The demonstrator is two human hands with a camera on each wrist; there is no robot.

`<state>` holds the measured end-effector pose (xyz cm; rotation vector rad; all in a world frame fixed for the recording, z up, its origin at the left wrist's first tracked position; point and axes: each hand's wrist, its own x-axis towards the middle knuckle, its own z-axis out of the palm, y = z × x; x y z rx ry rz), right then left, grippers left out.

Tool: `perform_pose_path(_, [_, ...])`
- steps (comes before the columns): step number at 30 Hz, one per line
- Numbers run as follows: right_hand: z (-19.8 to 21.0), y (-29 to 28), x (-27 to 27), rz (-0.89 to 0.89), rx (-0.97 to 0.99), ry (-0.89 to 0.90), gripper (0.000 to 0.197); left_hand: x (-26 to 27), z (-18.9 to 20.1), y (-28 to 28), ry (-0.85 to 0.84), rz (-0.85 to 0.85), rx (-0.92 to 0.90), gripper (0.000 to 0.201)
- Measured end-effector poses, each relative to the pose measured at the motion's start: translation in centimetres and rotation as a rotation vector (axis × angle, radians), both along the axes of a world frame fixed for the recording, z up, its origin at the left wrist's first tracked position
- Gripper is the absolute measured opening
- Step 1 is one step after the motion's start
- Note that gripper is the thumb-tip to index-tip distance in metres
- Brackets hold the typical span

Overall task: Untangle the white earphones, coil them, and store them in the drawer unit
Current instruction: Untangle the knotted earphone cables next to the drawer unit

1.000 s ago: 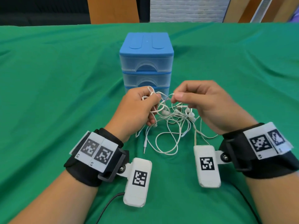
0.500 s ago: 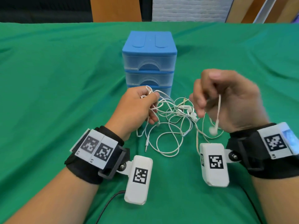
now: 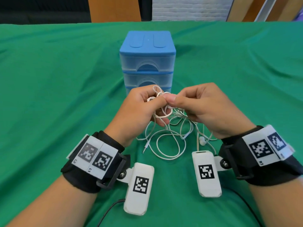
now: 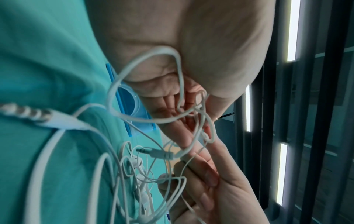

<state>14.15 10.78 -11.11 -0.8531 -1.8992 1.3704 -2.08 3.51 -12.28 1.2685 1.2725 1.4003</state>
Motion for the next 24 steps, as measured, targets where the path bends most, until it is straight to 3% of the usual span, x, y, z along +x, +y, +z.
perform_pose_path(4, [-0.1,0.0,-0.1,0.023,-0.136,0.098,0.038,-0.3,0.1,-0.2,-0.115,-0.093,-0.022,0.011])
perform_pose_path(7, [0.1,-0.1,-0.2,0.040,-0.225,0.188,0.025,-0.3,0.3,-0.4,-0.205,-0.152,-0.020,0.013])
perform_pose_path(9, [0.2,-0.1,-0.2,0.012,-0.263,0.216,0.012,-0.2,0.3,-0.4,-0.205,-0.156,-0.014,0.014])
perform_pose_path(14, [0.2,-0.4,-0.3,-0.037,-0.201,0.143,0.016,-0.3,0.0,-0.4,-0.139,-0.124,-0.005,0.016])
perform_pose_path(17, [0.8,-0.7,-0.3,-0.040,-0.203,0.234,0.013,-0.1,0.2,-0.4,-0.157,-0.128,0.008,0.016])
perform_pose_path(21, [1.5,-0.8,0.2,0.104,-0.361,0.472,0.009,-0.4,0.0,0.1,-0.080,0.019,0.000,0.017])
perform_pose_path(24, [2.0,-1.0,0.7,0.259,-0.449,0.547,0.007,-1.3,-0.6,0.7,-0.035,0.170,-0.055,0.019])
